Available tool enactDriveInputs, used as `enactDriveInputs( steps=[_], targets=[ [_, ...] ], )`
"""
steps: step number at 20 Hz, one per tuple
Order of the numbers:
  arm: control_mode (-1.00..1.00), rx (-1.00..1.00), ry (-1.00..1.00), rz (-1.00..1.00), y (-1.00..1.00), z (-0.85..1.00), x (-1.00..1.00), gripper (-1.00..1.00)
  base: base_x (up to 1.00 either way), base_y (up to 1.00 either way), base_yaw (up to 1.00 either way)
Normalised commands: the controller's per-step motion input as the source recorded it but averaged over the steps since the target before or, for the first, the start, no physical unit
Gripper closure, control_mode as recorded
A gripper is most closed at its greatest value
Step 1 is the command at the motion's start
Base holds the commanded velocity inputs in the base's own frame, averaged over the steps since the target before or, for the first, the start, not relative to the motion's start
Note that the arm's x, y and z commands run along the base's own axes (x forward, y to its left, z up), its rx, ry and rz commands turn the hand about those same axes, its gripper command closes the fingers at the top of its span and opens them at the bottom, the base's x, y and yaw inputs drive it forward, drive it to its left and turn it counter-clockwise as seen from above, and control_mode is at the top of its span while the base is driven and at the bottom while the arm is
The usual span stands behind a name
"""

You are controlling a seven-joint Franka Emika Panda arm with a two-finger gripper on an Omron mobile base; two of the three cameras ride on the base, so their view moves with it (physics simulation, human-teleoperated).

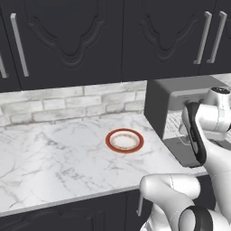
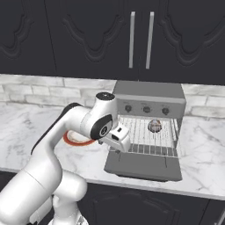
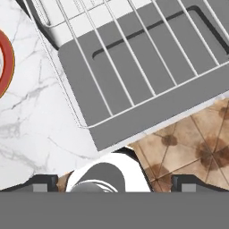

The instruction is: Open the toaster oven door. Place the bread on the bottom rack in the toaster oven and place the steak on the top rack.

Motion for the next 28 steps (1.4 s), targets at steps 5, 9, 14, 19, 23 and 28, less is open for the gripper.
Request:
enactDriveInputs(
  steps=[5,9,14,19,23,28],
  targets=[
    [1.0,0.0,0.0,0.0,0.0,0.0,0.0,-1.0,-0.47,-0.02,0.0],
    [1.0,0.0,0.0,0.0,0.0,0.0,0.0,-1.0,-0.05,-0.2,0.0],
    [1.0,0.0,0.0,0.0,0.0,0.0,0.0,-1.0,0.0,-0.79,0.0],
    [1.0,0.0,0.0,0.0,0.0,0.0,0.0,-1.0,0.03,-0.81,0.0],
    [1.0,0.0,0.0,0.0,0.0,0.0,0.0,-1.0,0.1,-0.79,0.0],
    [1.0,0.0,0.0,0.0,0.0,0.0,0.0,-1.0,0.29,-0.72,0.0]
  ],
)
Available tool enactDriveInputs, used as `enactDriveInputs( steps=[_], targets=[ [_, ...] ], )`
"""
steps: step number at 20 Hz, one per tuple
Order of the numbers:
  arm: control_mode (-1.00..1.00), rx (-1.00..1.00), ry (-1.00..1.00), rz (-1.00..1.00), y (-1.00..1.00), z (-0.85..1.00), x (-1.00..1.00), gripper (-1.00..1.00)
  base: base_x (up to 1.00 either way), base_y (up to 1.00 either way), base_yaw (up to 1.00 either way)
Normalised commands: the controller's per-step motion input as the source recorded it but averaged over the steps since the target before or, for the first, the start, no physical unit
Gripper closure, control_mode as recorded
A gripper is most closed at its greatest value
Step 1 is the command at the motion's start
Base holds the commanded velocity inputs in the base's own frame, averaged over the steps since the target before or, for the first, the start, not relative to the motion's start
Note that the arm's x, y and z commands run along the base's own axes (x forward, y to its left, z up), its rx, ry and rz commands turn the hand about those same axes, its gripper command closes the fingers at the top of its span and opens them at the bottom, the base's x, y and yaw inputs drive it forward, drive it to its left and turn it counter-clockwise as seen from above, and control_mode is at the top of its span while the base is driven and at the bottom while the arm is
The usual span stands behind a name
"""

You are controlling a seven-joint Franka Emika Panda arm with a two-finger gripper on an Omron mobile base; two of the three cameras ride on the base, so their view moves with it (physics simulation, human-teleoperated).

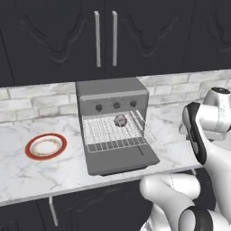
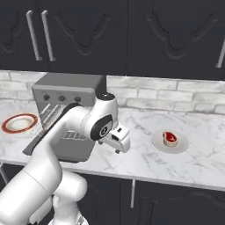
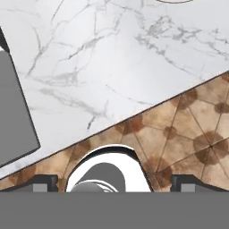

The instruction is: Open the toaster oven door. Place the bread on the bottom rack in the toaster oven and place the steak on the top rack.

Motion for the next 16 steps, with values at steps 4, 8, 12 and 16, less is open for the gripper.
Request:
enactDriveInputs(
  steps=[4,8,12,16],
  targets=[
    [1.0,0.0,0.0,0.0,0.0,0.0,0.0,-1.0,0.34,-0.7,0.0],
    [1.0,0.0,0.0,0.0,0.0,0.0,0.0,-1.0,0.38,-0.62,0.0],
    [1.0,0.0,0.0,0.0,0.0,0.0,0.0,-1.0,0.59,-0.29,0.0],
    [1.0,0.0,0.0,0.0,0.0,0.0,0.0,-1.0,0.26,-0.1,0.0]
  ],
)
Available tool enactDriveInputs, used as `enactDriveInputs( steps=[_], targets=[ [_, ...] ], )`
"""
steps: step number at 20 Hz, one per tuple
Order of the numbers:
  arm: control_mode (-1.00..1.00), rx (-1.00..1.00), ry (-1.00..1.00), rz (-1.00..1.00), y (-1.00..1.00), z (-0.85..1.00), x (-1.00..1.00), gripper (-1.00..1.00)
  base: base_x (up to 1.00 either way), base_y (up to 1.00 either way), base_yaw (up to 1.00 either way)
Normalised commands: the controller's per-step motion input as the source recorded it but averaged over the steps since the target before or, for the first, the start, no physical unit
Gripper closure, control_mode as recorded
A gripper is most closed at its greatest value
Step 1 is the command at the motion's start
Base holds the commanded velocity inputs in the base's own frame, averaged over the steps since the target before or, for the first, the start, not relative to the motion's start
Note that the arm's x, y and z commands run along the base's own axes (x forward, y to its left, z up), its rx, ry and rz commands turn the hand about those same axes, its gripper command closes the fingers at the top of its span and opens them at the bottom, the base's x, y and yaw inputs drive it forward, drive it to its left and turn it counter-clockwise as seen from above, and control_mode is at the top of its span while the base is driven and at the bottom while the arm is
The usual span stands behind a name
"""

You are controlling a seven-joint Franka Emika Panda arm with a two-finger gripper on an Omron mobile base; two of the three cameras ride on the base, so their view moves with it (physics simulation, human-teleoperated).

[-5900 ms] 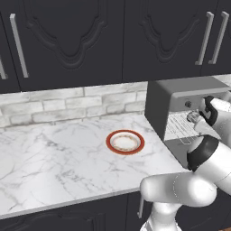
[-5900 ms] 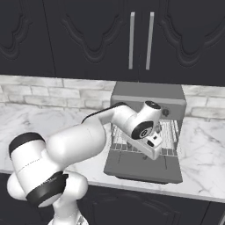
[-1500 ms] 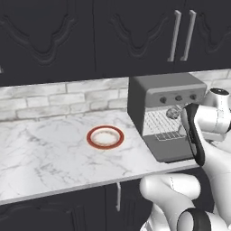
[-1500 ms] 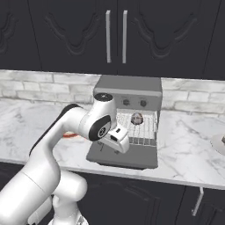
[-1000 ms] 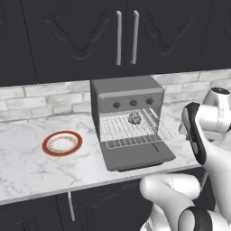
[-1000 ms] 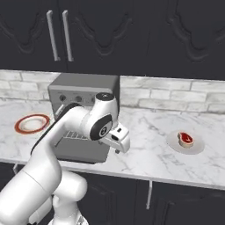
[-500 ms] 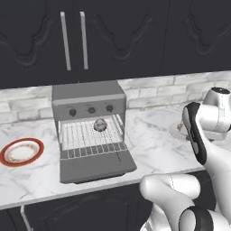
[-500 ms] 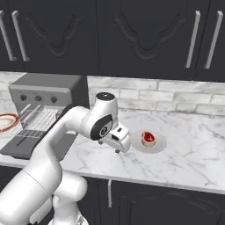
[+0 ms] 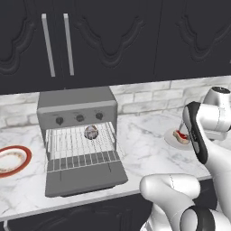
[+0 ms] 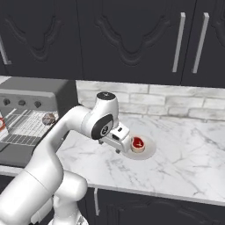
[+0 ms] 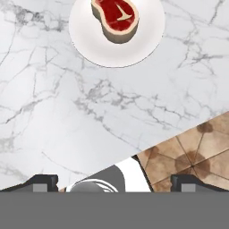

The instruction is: Open the toaster oven door. Place the bread on the bottom rack in the toaster oven and place the steak on the top rack.

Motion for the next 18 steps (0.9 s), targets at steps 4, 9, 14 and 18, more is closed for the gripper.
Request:
enactDriveInputs(
  steps=[4,9,14,18],
  targets=[
    [1.0,0.0,0.0,0.0,0.0,0.0,0.0,-1.0,0.0,0.0,0.0],
    [1.0,0.0,0.0,0.0,0.0,0.0,0.0,-1.0,0.0,0.0,0.0],
    [1.0,0.0,0.0,0.0,0.0,0.0,0.0,-1.0,0.0,0.0,0.0],
    [-1.0,0.0,0.0,0.0,0.0,0.0,0.0,-1.0,0.0,0.0,0.0]
  ],
)
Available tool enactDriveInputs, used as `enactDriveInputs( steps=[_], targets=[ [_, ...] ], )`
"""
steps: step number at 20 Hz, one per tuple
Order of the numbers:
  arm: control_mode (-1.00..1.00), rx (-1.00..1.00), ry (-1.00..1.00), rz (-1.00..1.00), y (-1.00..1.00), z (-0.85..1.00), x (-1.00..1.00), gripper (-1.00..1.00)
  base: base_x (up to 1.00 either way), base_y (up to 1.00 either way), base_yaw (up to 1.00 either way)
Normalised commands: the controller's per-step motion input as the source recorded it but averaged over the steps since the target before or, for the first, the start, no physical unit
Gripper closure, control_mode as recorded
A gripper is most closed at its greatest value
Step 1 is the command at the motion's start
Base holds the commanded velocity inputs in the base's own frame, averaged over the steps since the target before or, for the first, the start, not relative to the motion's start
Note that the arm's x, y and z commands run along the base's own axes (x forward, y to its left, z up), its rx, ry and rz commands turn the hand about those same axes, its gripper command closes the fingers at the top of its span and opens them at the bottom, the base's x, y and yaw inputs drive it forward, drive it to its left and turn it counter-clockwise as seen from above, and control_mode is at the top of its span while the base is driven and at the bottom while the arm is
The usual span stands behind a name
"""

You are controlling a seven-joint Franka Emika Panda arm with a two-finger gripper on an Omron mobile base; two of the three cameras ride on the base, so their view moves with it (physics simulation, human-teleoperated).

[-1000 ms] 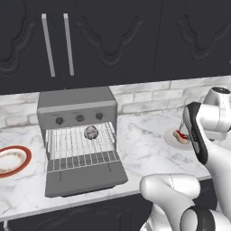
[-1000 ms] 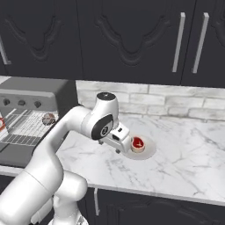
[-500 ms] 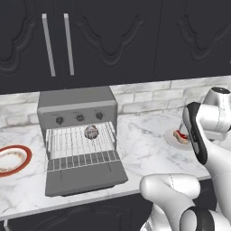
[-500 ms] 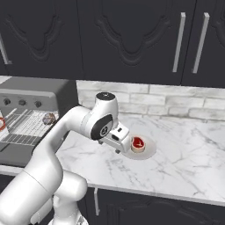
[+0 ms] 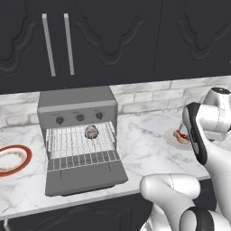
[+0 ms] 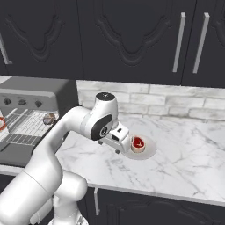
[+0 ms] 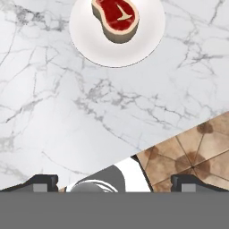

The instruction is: Open the toaster oven door. Place the bread on the bottom rack in the toaster oven and place the steak on the top rack.

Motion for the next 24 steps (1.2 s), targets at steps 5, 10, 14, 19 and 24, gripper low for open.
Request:
enactDriveInputs(
  steps=[5,10,14,19,24],
  targets=[
    [-1.0,0.0,0.0,0.0,0.0,0.0,0.0,-1.0,0.0,0.0,0.0],
    [-1.0,-0.03,0.01,0.0,0.0,-0.04,-0.01,-1.0,0.0,0.0,0.0],
    [-1.0,-0.04,0.0,0.1,-0.03,-0.23,-0.12,-1.0,0.0,0.0,0.0],
    [-1.0,-0.02,-0.03,0.14,-0.12,-0.07,0.01,-1.0,0.0,0.0,0.0],
    [-1.0,0.0,-0.03,0.27,-0.16,0.0,0.15,-1.0,0.0,0.0,0.0]
  ],
)
